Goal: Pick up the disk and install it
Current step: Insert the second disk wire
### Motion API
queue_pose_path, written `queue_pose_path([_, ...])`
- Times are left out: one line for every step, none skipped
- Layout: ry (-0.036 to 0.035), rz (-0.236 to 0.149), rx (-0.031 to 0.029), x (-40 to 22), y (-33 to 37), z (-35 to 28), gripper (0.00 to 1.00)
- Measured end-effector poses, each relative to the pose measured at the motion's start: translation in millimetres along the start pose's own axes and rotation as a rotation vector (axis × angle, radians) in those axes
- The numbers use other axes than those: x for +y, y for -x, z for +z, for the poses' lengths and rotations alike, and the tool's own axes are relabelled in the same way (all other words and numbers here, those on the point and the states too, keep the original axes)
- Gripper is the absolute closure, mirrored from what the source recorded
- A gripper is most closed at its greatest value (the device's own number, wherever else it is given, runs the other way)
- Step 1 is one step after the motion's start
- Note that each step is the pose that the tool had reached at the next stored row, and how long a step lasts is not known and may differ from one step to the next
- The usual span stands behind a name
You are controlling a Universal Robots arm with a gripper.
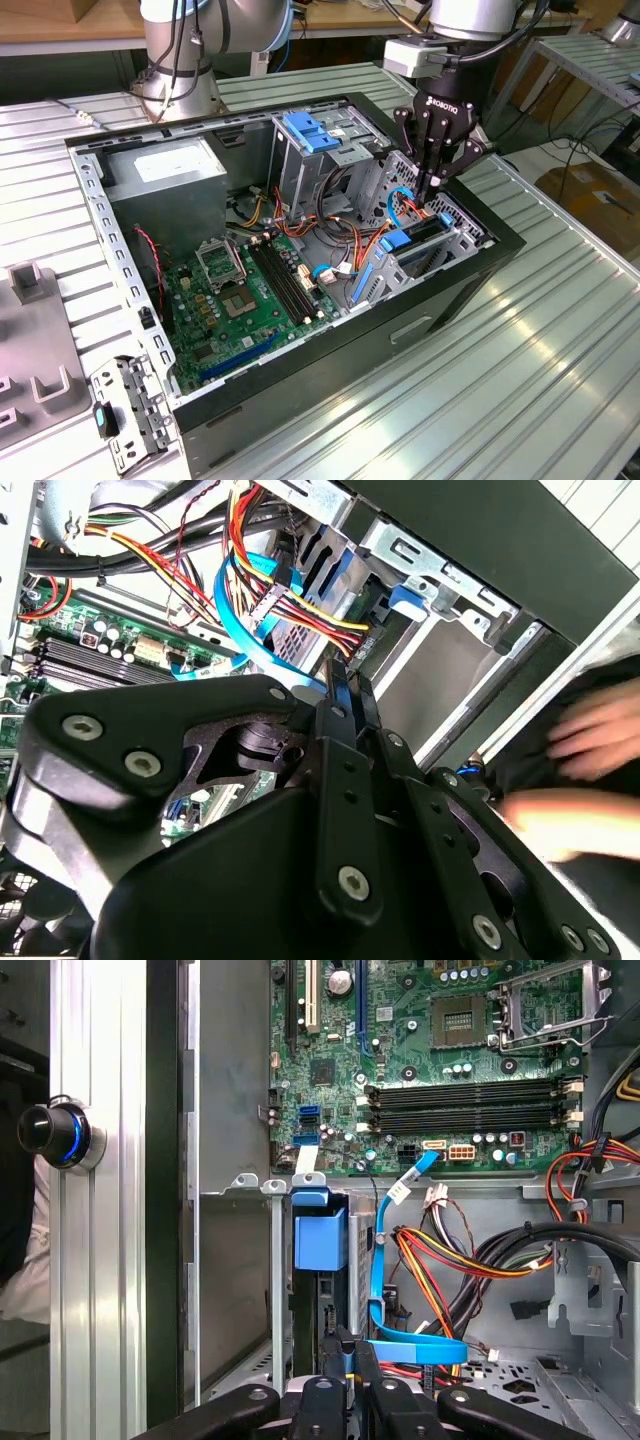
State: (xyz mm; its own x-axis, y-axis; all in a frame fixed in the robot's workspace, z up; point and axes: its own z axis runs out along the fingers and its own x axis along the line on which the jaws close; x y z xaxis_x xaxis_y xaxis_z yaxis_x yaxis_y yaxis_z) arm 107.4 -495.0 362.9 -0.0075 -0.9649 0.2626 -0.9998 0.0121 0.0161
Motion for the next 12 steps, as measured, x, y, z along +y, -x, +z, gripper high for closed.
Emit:
queue_pose_path([0.0,0.0,0.0,0.0,0.0,0.0,0.84])
queue_pose_path([-0.0001,0.0,0.0,0.0,0.0,0.0,0.84])
queue_pose_path([-0.0001,0.0,0.0,0.0,0.0,0.0,0.84])
queue_pose_path([-0.0001,0.0,0.0,0.0,0.0,0.0,0.84])
queue_pose_path([-0.0001,0.0,0.0,0.0,0.0,0.0,0.84])
queue_pose_path([-0.0002,0.0,0.0001,0.0,0.0,0.0,0.84])
queue_pose_path([-0.0003,0.0,0.0,0.0,0.0,0.0,0.84])
queue_pose_path([-0.0014,-0.003,0.0,0.0,0.0,0.0,0.84])
queue_pose_path([-0.0026,-0.005,0.0001,0.0,0.0,0.0,0.84])
queue_pose_path([-0.0027,-0.005,0.0001,0.0,0.0,0.0,0.84])
queue_pose_path([-0.0027,-0.005,0.0001,0.0,0.0,0.0,0.84])
queue_pose_path([-0.0027,-0.005,0.0002,0.0,0.0,0.0,0.84])
